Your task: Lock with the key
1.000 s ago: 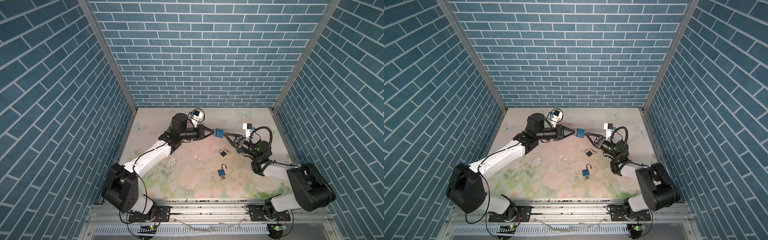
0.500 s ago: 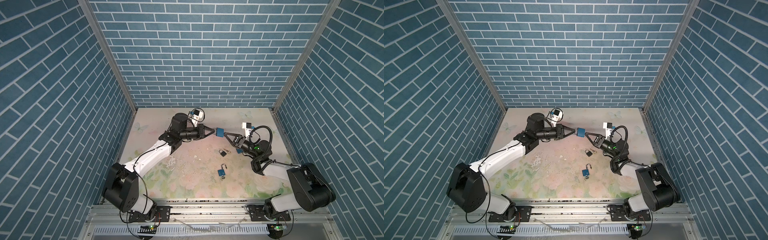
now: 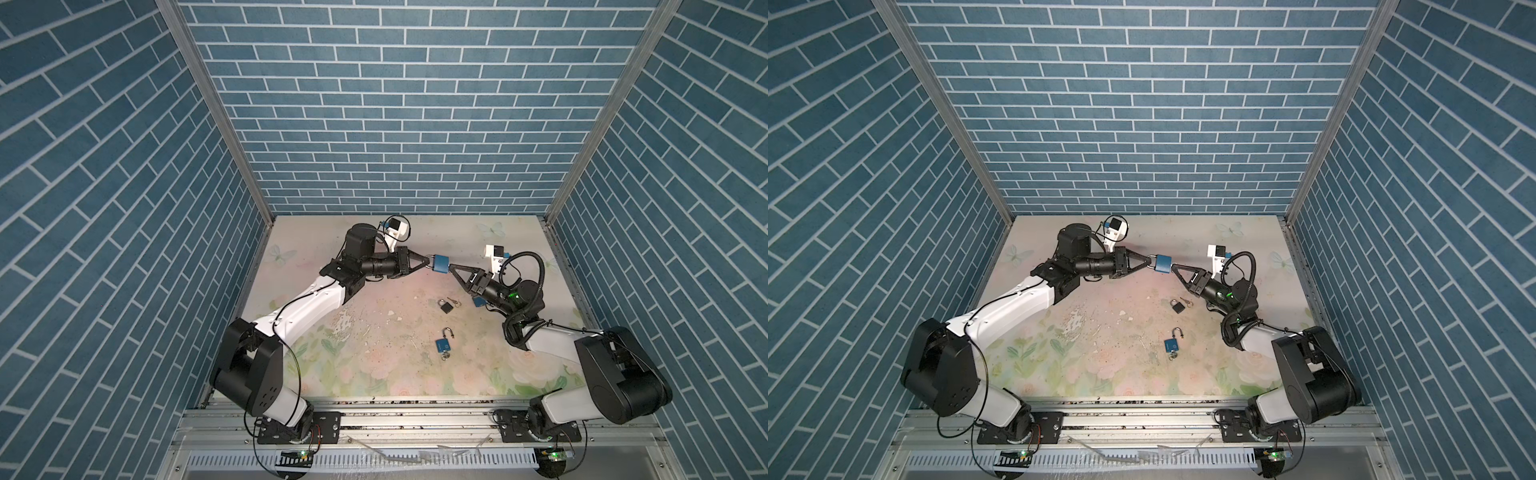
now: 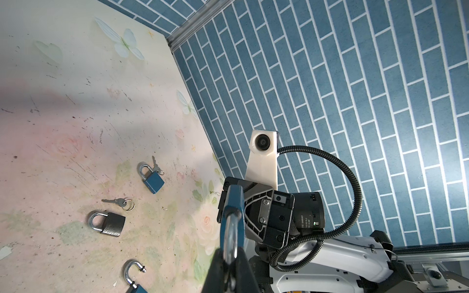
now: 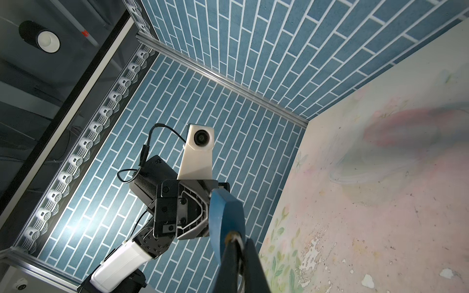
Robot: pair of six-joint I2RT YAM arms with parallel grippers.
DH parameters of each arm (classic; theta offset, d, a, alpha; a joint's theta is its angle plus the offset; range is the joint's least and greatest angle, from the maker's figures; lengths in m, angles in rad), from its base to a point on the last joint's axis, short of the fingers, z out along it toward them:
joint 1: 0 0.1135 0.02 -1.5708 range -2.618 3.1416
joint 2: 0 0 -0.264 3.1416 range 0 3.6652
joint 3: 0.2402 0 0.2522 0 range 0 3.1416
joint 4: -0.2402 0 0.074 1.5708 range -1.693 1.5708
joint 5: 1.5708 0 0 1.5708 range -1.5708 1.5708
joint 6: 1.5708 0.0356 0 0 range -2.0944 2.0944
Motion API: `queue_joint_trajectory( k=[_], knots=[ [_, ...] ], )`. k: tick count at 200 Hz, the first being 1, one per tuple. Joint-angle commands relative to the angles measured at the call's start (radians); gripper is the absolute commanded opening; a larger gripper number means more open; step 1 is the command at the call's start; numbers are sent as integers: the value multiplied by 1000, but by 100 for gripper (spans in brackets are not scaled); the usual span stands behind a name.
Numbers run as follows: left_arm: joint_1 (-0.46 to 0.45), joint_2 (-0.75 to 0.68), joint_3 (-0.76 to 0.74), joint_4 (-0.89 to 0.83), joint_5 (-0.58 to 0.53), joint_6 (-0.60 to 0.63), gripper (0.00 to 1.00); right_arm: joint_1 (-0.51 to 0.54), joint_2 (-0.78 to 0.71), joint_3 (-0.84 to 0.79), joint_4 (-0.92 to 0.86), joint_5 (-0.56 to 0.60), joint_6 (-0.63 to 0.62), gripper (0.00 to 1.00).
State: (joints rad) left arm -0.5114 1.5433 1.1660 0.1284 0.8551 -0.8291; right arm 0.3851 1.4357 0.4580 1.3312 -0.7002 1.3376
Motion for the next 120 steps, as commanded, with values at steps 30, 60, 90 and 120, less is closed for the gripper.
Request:
queue_joint_trajectory(
  k=[30,60,90,120],
  knots=[
    [73,82,99,-206,80,197,0,-1,-121,-88,-99,69,-124,0],
    [91,102,110,-271,102,247,0,-8,-175,-108,-180,87,-165,0],
    [102,118,85,-224,139,229,0,-18,-166,-115,-158,90,-158,0],
    [119,119,86,-292,149,287,0,-35,-140,-127,-104,99,-137,0]
  ],
)
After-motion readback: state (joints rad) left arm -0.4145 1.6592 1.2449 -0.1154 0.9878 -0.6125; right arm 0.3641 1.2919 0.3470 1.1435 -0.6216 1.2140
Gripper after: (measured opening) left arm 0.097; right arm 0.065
